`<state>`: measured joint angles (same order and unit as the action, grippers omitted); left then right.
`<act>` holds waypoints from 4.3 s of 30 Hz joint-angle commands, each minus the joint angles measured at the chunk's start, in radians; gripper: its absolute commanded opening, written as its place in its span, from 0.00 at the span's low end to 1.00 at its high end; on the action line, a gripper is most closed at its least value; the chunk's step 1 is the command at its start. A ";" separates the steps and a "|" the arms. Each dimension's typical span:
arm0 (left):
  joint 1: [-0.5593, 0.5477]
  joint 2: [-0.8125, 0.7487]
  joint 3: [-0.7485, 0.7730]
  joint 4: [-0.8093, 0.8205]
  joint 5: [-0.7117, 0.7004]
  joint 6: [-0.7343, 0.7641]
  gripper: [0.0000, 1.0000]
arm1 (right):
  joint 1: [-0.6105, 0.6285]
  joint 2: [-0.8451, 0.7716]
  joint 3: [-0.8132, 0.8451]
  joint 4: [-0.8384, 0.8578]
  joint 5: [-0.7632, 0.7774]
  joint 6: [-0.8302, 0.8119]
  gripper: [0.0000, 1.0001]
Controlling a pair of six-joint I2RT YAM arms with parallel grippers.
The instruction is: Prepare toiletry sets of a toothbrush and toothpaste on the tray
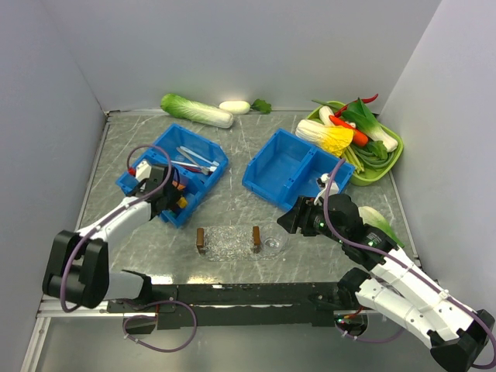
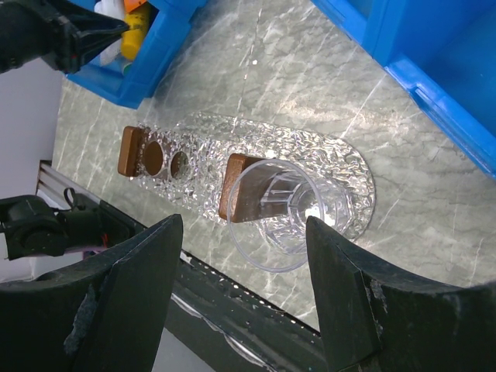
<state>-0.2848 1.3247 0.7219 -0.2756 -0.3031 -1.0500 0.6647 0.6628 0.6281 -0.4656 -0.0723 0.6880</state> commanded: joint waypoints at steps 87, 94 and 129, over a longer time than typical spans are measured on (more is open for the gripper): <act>0.024 -0.286 -0.033 -0.172 0.099 0.156 0.01 | -0.002 0.038 -0.001 0.047 -0.044 0.010 0.73; 0.026 -0.320 -0.048 -0.151 0.134 0.214 0.01 | -0.002 0.035 -0.004 0.047 -0.044 0.010 0.73; 0.026 -0.582 -0.010 0.050 0.258 0.605 0.01 | 0.006 0.257 0.221 0.188 -0.144 -0.031 0.73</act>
<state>-0.2577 0.7696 0.7090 -0.3500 -0.1081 -0.5507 0.6651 0.8520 0.7277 -0.3958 -0.1734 0.6823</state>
